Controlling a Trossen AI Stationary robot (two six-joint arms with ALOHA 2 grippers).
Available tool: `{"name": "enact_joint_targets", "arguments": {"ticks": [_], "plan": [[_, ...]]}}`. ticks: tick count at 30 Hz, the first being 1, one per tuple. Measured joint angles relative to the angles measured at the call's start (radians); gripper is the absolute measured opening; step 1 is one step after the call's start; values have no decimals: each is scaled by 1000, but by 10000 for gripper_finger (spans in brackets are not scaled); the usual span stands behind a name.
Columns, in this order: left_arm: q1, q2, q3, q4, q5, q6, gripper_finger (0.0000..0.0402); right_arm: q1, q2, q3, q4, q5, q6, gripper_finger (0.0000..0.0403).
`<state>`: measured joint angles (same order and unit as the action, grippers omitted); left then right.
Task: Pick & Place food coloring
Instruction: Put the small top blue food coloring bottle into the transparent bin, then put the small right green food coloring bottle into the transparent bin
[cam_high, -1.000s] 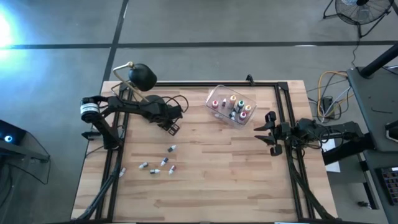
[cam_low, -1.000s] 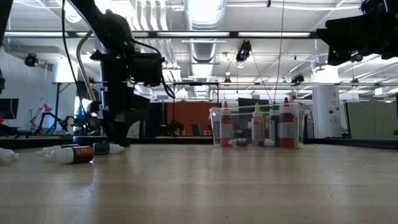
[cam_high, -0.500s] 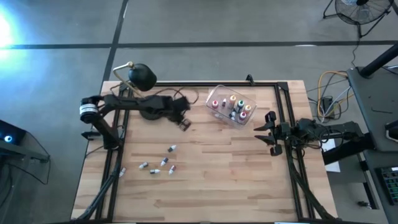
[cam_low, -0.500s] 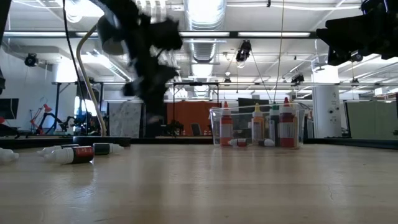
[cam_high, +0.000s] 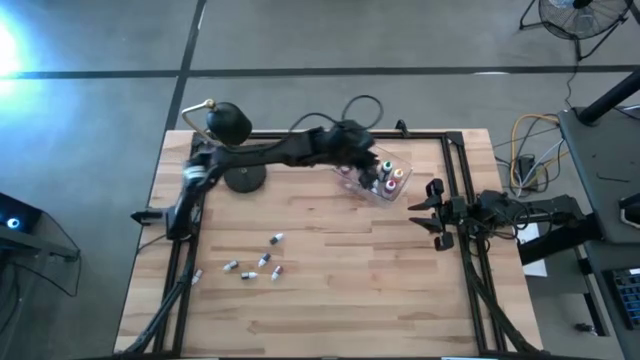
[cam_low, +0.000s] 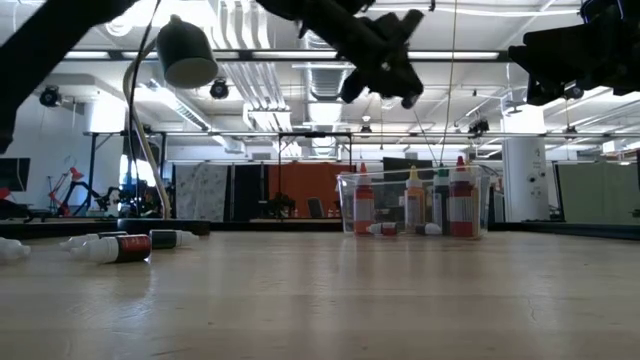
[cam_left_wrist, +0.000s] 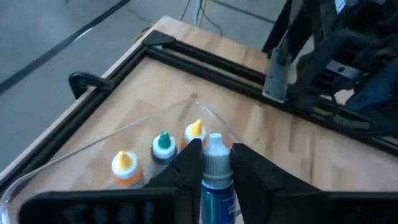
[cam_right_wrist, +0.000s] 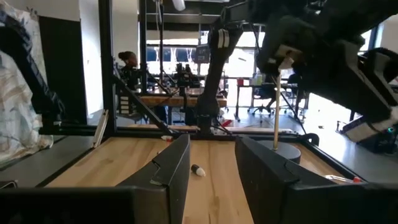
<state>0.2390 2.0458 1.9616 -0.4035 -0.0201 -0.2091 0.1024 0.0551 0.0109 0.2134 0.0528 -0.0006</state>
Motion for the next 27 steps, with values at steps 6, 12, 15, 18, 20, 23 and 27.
{"name": "enact_joint_targets", "arguments": {"ticks": [6, 12, 15, 18, 20, 23, 27], "plan": [[-3, 161, 288, -416, -229, 90, 113, 0, 0, 0, 0, 1, 0, 123], [-20, 100, 372, -502, -312, 131, 129, 0, 0, 0, 0, 0, 0, 123], [-33, 26, 344, -585, -305, 134, 129, 0, 0, 0, 0, 1, 0, 123], [-54, -61, 259, -729, -281, 132, 130, 0, 0, 0, 2, 3, 0, 123], [-69, -127, 158, -823, -276, 104, 130, 0, 2, 0, -1, -1, 0, 123], [-91, -249, -75, -872, -275, 49, 130, 0, 5, 0, 0, -1, 0, 123], [-140, -423, -450, -781, -218, -50, 131, 0, 7, 0, 0, 0, 0, 123]]}}
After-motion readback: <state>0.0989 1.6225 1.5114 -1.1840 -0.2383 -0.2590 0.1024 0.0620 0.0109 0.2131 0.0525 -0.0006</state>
